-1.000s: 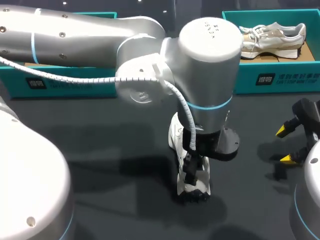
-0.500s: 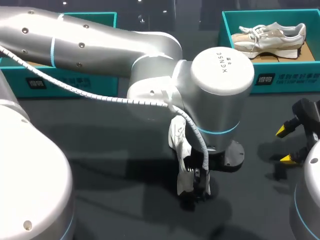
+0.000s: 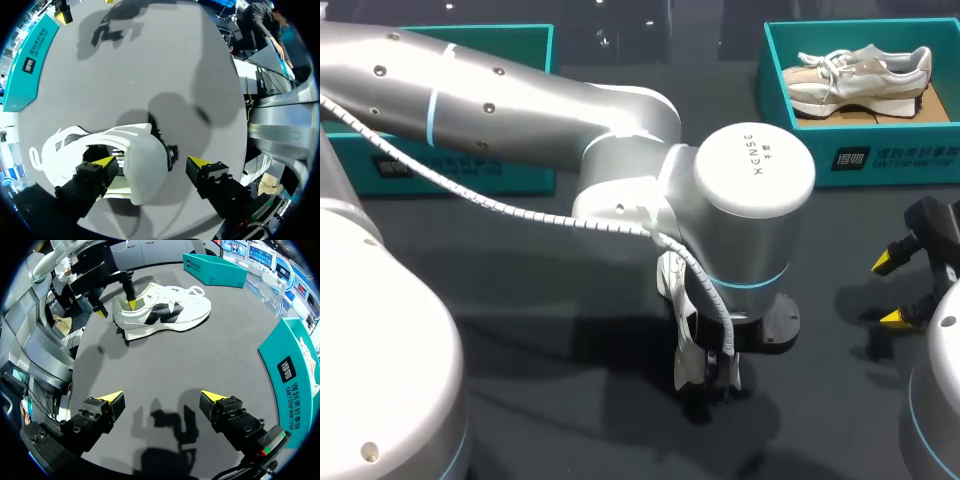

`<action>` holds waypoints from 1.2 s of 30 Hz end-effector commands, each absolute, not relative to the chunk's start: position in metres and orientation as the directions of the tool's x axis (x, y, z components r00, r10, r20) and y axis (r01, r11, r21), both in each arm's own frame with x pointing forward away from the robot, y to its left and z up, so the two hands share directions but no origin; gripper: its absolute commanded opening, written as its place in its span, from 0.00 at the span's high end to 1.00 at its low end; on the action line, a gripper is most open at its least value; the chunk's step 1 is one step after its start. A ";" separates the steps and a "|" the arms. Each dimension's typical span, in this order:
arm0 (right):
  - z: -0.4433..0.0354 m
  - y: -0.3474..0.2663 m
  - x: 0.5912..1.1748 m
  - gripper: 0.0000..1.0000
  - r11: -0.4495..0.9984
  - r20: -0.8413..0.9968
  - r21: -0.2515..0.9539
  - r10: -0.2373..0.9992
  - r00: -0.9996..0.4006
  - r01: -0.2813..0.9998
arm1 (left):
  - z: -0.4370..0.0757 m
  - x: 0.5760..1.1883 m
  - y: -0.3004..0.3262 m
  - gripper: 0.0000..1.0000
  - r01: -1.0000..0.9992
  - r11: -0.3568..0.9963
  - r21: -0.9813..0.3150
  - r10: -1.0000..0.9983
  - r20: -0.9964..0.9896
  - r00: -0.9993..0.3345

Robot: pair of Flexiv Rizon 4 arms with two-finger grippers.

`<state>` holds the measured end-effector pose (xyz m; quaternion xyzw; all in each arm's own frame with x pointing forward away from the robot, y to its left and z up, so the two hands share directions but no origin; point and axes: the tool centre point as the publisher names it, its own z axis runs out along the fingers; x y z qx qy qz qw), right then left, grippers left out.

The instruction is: Take the shoe out of the shoebox, open the shoe tongue, remove and reinsert the insole, then place the shoe into the shoebox

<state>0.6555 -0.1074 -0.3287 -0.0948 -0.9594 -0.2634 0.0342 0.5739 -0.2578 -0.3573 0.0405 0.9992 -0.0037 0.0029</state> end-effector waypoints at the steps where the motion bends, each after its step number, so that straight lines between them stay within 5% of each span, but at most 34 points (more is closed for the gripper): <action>1: -0.329 -0.107 0.654 0.00 0.845 0.113 0.496 0.166 -0.980 0.201 | -0.366 0.572 -0.261 0.18 0.063 0.998 -0.004 0.063 -0.012 -0.998; 27: -0.329 -0.107 0.654 0.00 0.845 0.113 0.496 0.166 -0.980 0.201 | -0.389 0.567 -0.262 0.36 0.025 1.000 0.018 0.025 -0.011 -1.000; 36: -0.329 -0.107 0.654 0.00 0.845 0.113 0.496 0.166 -0.980 0.201 | -0.391 0.565 -0.256 0.67 0.005 1.000 0.016 0.005 0.002 -1.000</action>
